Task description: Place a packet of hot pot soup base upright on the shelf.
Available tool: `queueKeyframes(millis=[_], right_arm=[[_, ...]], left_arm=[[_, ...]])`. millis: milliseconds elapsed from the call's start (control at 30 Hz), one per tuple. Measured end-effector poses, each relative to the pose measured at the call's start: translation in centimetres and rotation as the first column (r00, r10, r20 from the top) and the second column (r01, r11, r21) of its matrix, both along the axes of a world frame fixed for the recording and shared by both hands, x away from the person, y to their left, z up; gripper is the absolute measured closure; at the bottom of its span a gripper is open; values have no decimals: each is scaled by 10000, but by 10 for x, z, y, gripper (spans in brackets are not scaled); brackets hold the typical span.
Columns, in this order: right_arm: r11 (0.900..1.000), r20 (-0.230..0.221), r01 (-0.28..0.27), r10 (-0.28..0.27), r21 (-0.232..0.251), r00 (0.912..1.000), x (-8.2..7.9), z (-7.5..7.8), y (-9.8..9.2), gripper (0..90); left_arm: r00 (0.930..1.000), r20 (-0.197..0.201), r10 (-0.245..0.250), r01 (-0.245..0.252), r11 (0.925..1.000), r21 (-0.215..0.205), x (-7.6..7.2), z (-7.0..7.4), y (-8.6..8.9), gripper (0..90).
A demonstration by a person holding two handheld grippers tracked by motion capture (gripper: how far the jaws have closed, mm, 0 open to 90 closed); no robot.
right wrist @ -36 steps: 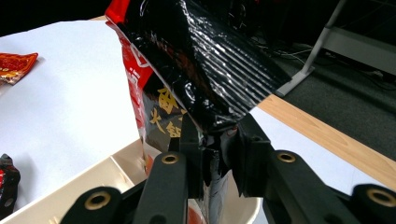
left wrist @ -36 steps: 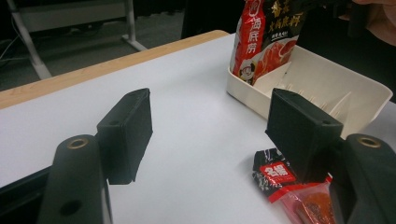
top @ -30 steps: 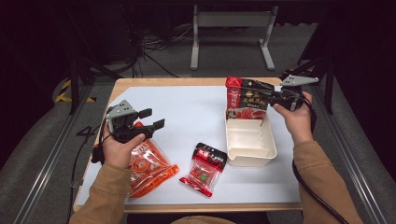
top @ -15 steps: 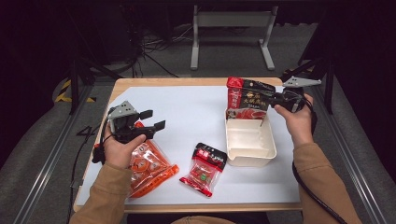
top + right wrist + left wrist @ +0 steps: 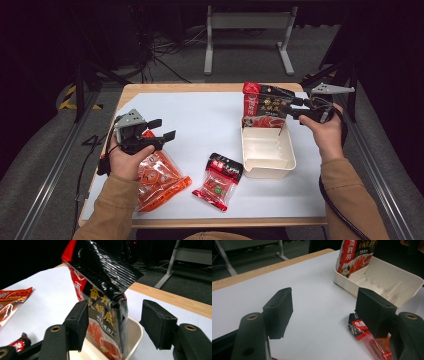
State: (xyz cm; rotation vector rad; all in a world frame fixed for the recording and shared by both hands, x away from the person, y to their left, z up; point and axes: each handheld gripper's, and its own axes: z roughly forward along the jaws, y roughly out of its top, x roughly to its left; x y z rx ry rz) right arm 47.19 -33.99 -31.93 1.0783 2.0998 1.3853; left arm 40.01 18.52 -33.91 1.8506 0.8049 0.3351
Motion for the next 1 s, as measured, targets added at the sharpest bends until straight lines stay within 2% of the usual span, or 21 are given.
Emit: queueKeyframes(millis=[100, 133, 200, 233, 333, 433, 567, 767, 800, 867, 1000], right_arm=[[9999, 109, -87, 89, -139, 9999, -9, 1, -2, 382], [9999, 176, -71, 74, -137, 9998, -12, 1, -4, 383], [10000, 259, -12, 10, 61, 9997, -18, 3, -8, 383], [9999, 265, 0, -3, 106, 9996, -21, 3, -9, 383], [9998, 215, -39, 34, 217, 9998, -29, 4, -13, 384], [9999, 227, -85, 82, 134, 9997, -35, 5, -15, 391], [9998, 220, -175, 174, 40, 9996, -44, 1, -14, 392], [9996, 125, -278, 279, -55, 9995, -49, -12, -9, 401], [9992, 70, -368, 370, -181, 9993, -49, -12, -8, 401], [9991, 76, -377, 378, -170, 9993, -51, -12, -6, 396], [9983, 80, -456, 459, -362, 9989, -52, -13, -4, 387]], left_arm=[[10000, 65, -16, 15, 10000, 65, -1, 1, 3, 314], [10000, -21, 2, -2, 10000, 32, -3, 1, 3, 314], [10000, 48, -46, 46, 9999, 121, -3, 2, 5, 315], [10000, 3, 33, -33, 10000, 66, -3, 2, 6, 315], [10000, 77, -41, 39, 9997, 258, -3, 3, 9, 314], [9999, 142, -93, 87, 9992, 398, -3, 5, 14, 332], [9998, 140, -142, 137, 9994, 330, -3, 9, 21, 340], [9999, 99, -135, 128, 9976, 678, -3, 10, 28, 340], [9995, 240, -187, 168, 9968, 783, -2, 10, 30, 340], [9995, 235, -223, 203, 9966, 801, -2, 10, 32, 336], [9999, 66, -83, 76, 9958, 918, -1, 7, 37, 321]])
